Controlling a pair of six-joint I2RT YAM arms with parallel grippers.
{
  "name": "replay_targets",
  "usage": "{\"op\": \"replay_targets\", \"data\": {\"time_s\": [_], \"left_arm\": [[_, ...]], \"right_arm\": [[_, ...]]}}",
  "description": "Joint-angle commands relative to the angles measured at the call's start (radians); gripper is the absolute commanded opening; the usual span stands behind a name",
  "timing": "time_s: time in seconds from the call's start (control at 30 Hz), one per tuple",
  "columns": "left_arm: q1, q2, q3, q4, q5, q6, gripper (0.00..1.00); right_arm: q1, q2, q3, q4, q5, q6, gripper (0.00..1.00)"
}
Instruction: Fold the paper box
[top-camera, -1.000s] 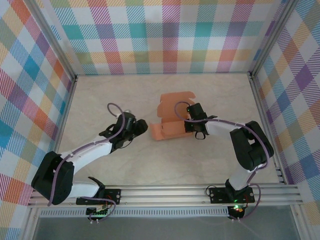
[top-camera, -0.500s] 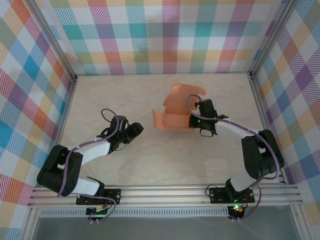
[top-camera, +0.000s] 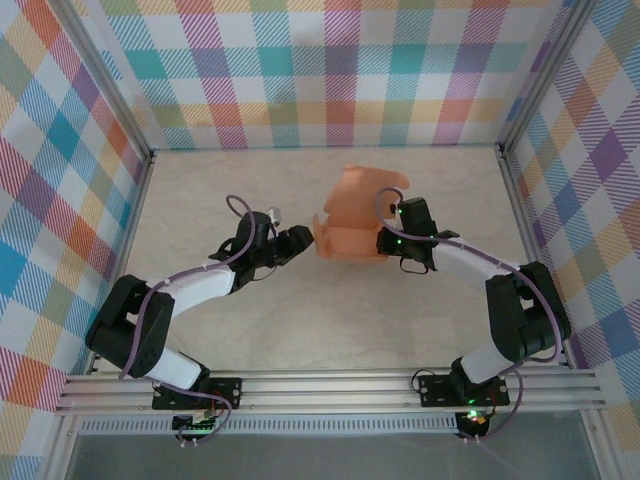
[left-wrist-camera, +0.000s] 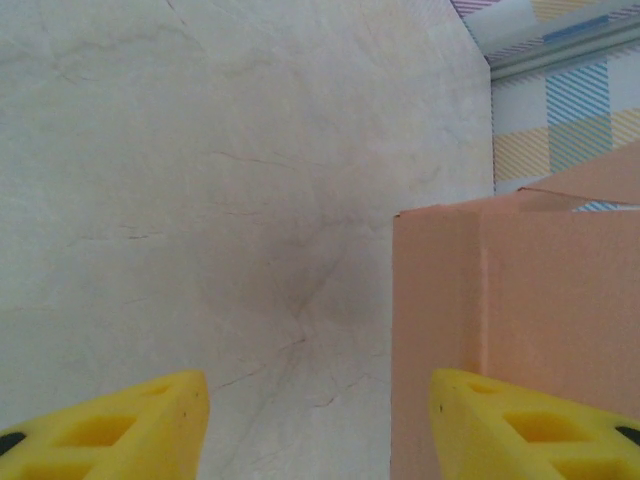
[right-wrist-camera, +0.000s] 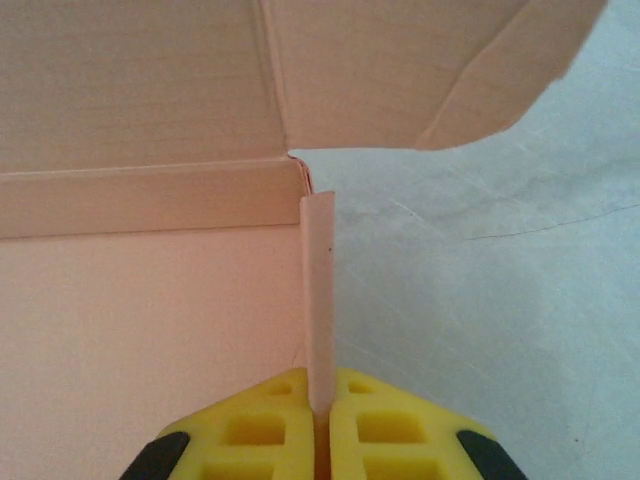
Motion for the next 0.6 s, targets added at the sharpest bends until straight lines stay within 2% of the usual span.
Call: {"op": "replay_targets", "data": {"time_s": [0.0, 0.1, 0.3, 0.57], "left_arm": [[-0.011, -0.003, 0.028, 0.016, 0.026, 0.012, 0.58], [-0.014, -0.014, 0.028, 0.034, 0.04, -0.005, 0.5], [-0.018, 0.024, 0.055, 0.068, 0.082, -0.035, 0.45], [-0.044, 0.072, 0.082, 0.069, 0.095, -0.041, 0.32]], "right_arm": [[0.0, -0.036, -0.003, 0.02, -0.005, -0.004, 0.08], [0.0, -0.03, -0.005, 0.016, 0.001, -0.008, 0.08], [0.002, -0.018, -0.002, 0.015, -0.001, -0.014, 0.08], [0.017, -0.009, 0.015, -0.023, 0.053, -0.031, 0.08]]}}
